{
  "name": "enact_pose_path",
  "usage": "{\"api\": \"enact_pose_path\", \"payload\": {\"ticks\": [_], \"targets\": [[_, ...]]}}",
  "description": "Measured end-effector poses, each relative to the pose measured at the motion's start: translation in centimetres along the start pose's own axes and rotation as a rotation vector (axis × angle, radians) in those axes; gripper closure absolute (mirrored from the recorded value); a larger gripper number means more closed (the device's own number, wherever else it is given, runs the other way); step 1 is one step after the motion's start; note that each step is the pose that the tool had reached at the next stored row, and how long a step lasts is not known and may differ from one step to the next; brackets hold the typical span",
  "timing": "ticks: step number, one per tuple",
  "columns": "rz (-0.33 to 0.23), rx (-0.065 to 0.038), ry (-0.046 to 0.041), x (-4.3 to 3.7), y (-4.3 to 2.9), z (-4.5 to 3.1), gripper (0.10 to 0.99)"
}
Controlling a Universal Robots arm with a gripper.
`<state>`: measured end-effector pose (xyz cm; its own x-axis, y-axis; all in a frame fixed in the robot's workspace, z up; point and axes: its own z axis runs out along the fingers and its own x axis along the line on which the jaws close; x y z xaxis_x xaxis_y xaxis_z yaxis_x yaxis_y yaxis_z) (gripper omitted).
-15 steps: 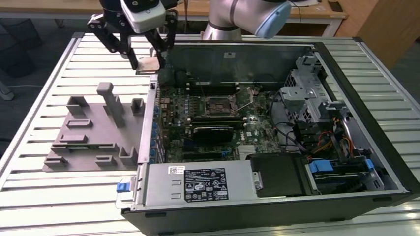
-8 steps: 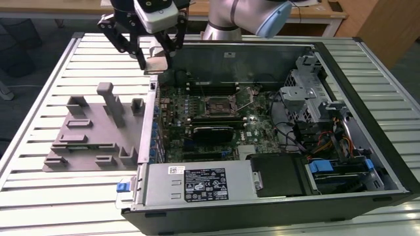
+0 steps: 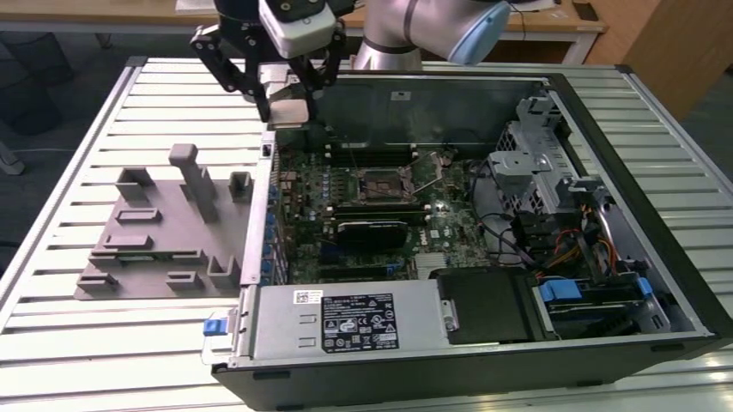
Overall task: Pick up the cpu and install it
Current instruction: 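Pick up the cpu and move it towards the insertion slot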
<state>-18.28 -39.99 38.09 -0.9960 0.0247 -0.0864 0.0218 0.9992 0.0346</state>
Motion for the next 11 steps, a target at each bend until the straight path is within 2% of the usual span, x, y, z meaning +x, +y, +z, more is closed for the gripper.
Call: {"api": "enact_pose_path", "payload": {"ticks": [11], "targets": [[0.000, 0.001, 0.0016, -2.32, 0.05, 0.21, 0.545]]}}
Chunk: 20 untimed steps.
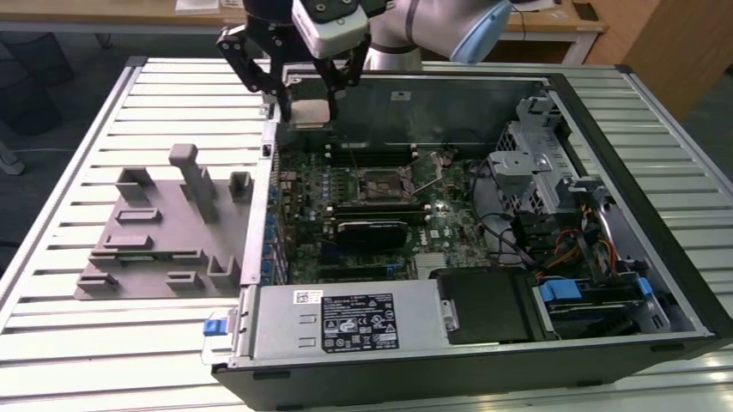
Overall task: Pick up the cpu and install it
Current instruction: 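Pick up the cpu and move it towards the insertion slot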
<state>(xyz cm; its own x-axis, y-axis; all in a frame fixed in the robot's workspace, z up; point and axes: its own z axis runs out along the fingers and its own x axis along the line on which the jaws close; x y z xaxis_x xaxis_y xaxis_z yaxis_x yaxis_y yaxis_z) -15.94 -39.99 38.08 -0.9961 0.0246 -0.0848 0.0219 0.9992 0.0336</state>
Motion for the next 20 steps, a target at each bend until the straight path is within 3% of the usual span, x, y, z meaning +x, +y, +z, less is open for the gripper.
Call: {"api": "enact_pose_path", "payload": {"ticks": [7, 13, 20], "targets": [[0.000, 0.000, 0.0011, -1.55, 0.02, 0.44, 0.545], [0.000, 0.000, 0.0015, -2.49, 0.01, 1.61, 0.545], [0.000, 0.000, 0.0029, -4.16, 0.04, 3.03, 0.545]]}}
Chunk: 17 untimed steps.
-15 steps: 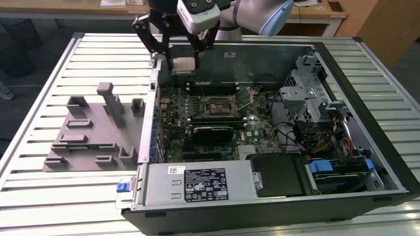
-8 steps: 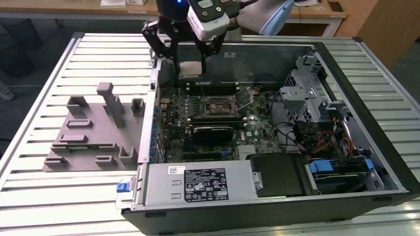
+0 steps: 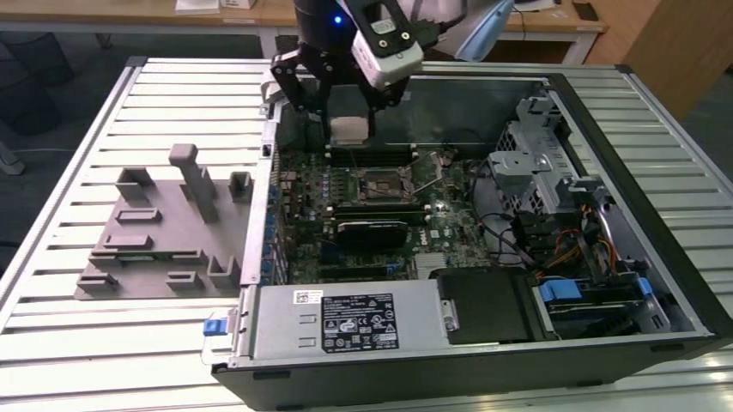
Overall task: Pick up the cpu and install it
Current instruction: 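Pick up the cpu and move it towards the insertion slot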
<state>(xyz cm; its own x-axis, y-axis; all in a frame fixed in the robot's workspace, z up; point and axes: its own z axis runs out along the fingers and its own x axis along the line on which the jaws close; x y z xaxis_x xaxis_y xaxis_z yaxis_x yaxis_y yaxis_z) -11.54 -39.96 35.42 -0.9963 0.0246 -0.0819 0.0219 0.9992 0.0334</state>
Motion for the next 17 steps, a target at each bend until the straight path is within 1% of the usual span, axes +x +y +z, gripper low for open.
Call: {"api": "enact_pose_path", "payload": {"ticks": [12, 17], "targets": [[0.000, 0.000, 0.0024, -3.08, 0.09, 2.42, 0.545], [0.000, 0.000, 0.0046, -3.88, 0.20, 3.39, 0.545]]}}
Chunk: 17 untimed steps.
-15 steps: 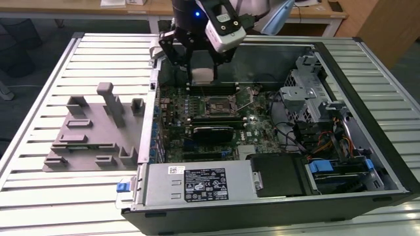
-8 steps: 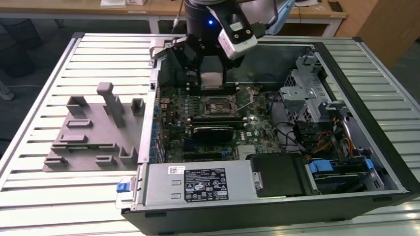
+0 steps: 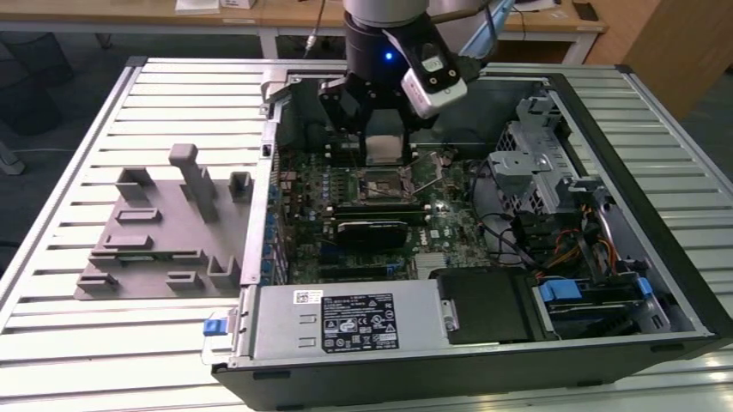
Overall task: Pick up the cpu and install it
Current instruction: 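Pick up the cpu and move it towards the insertion slot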
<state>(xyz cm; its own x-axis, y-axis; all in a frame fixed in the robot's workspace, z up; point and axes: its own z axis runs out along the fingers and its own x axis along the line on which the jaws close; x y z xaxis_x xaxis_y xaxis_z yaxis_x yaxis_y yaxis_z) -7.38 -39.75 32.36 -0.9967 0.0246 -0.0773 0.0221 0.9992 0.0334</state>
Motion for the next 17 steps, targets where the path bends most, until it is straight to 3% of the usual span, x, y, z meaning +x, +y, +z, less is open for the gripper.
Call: {"api": "enact_pose_path", "payload": {"ticks": [9, 17], "targets": [[0.000, 0.000, 0.0162, -0.26, 0.66, 1.68, 0.545], [0.001, 0.001, 0.0318, -1.55, 1.46, 3.27, 0.545]]}}
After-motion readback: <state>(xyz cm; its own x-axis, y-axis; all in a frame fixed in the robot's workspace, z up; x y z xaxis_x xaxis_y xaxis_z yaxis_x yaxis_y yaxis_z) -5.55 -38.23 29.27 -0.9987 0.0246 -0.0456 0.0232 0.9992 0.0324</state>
